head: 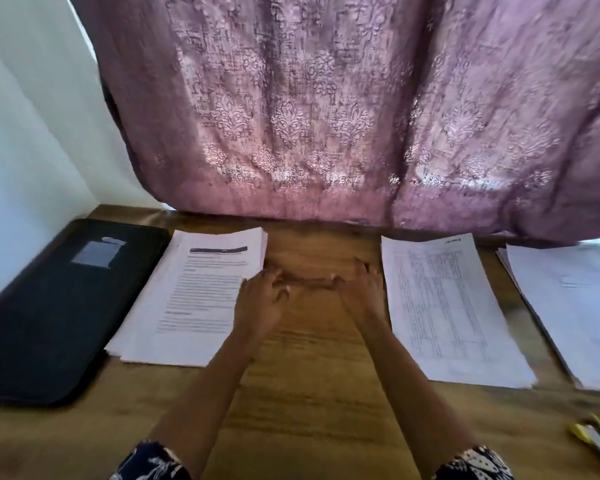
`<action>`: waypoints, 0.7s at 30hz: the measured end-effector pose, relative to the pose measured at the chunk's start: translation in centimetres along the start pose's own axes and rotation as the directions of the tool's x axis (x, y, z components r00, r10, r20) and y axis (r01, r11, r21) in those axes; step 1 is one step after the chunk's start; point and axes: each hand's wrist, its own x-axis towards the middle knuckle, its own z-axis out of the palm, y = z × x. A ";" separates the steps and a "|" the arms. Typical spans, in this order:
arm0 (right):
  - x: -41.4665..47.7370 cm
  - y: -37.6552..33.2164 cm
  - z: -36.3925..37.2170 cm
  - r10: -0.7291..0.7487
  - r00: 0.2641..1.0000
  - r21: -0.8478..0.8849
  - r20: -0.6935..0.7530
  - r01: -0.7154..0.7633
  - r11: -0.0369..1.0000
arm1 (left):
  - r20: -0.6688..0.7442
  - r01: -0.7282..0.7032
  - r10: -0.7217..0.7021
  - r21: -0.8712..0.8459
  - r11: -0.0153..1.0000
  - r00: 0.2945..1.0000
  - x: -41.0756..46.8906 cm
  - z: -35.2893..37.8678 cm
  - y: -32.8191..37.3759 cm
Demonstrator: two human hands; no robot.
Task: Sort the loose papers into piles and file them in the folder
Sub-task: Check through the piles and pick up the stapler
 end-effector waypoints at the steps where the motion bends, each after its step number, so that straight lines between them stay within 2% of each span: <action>1: 0.4 2.6 -2.0 0.052 0.998 0.007 -0.040 -0.052 0.999 | 0.077 -0.038 0.044 -0.068 0.997 0.996 -0.3 2.1 2.8; 3: 1.0 7.3 -4.8 0.140 0.984 -0.004 -0.107 -0.141 0.990 | 0.204 -0.074 0.114 -0.190 0.979 0.972 -1.2 5.8 7.2; 5: 1.9 11.9 -7.5 0.212 0.963 -0.036 -0.166 -0.221 0.975 | 0.246 -0.107 0.164 -0.229 0.967 0.955 -1.6 10.0 11.0; 7: 3.1 15.9 -9.9 0.276 0.942 -0.050 -0.191 -0.290 0.956 | 0.233 -0.127 0.163 -0.161 0.979 0.959 -1.5 13.7 13.6; 10: 4.4 19.9 -11.7 0.346 0.920 -0.103 -0.185 -0.368 0.924 | 0.238 -0.112 0.099 0.039 0.993 0.966 -0.7 17.5 14.9; 14: 5.5 22.1 -11.6 0.385 0.915 -0.125 -0.116 -0.398 0.909 | 0.264 -0.163 0.073 0.338 0.927 0.962 -0.9 19.7 15.1; 18: 6.6 22.3 -11.7 0.339 0.930 -0.125 -0.145 -0.357 0.926 | 0.234 -0.155 0.068 0.379 0.912 0.970 -1.0 20.3 15.0; 21: 7.5 22.7 -12.9 0.368 0.930 0.059 -0.002 -0.367 0.928 | 0.205 -0.162 0.088 0.381 0.910 0.975 -1.1 20.3 15.1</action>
